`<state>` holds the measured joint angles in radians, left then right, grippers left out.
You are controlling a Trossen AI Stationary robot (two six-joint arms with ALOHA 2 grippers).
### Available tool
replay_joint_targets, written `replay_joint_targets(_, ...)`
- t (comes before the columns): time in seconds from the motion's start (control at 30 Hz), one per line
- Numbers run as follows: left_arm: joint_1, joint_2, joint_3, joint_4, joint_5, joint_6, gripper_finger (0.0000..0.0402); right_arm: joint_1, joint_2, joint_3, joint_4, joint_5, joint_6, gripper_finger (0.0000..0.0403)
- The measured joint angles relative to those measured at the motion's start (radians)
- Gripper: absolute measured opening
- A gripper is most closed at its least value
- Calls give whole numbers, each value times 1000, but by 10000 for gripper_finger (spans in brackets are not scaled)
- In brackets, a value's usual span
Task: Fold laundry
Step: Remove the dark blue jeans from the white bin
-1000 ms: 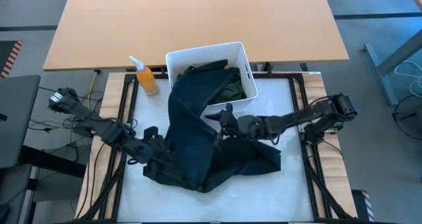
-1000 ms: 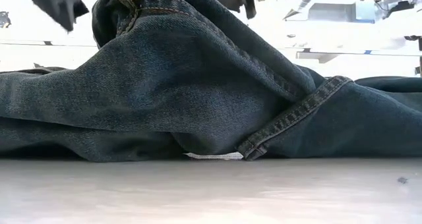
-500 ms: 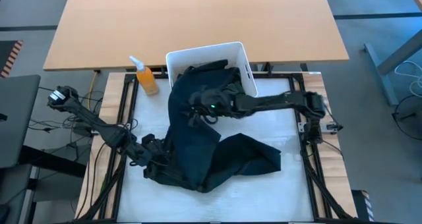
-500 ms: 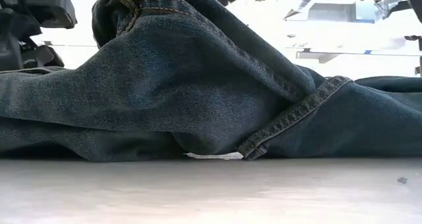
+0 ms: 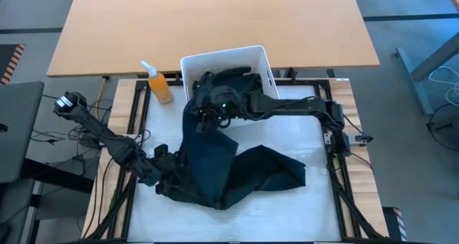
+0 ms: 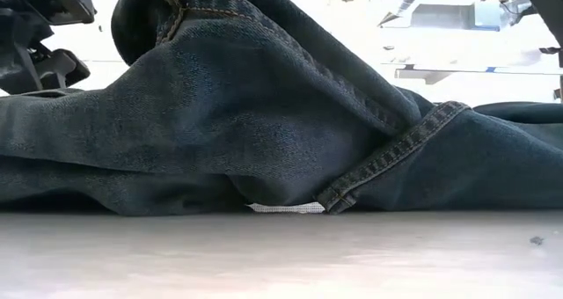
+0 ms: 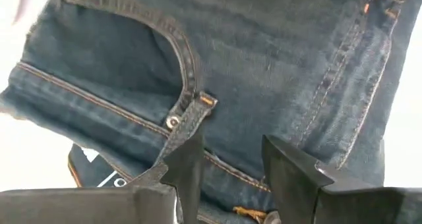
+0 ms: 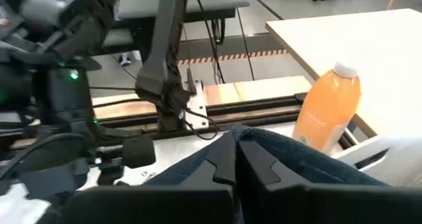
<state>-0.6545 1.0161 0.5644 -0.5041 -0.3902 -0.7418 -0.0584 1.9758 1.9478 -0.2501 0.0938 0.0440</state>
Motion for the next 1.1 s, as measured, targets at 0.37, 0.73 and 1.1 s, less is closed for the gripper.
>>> replay_joint_targets(0.37,-60,0,0,22,-75,-13,141,143,-300,22,-286,-3,8,17)
replay_joint_targets(0.73,-99,0,0,104,-131,-3,141,624,-474,-21,-1033,622,612,17)
replay_joint_targets(1.1,-99,0,0,115,-135,-14,141,879,-458,-419,-1271,619,1420,17)
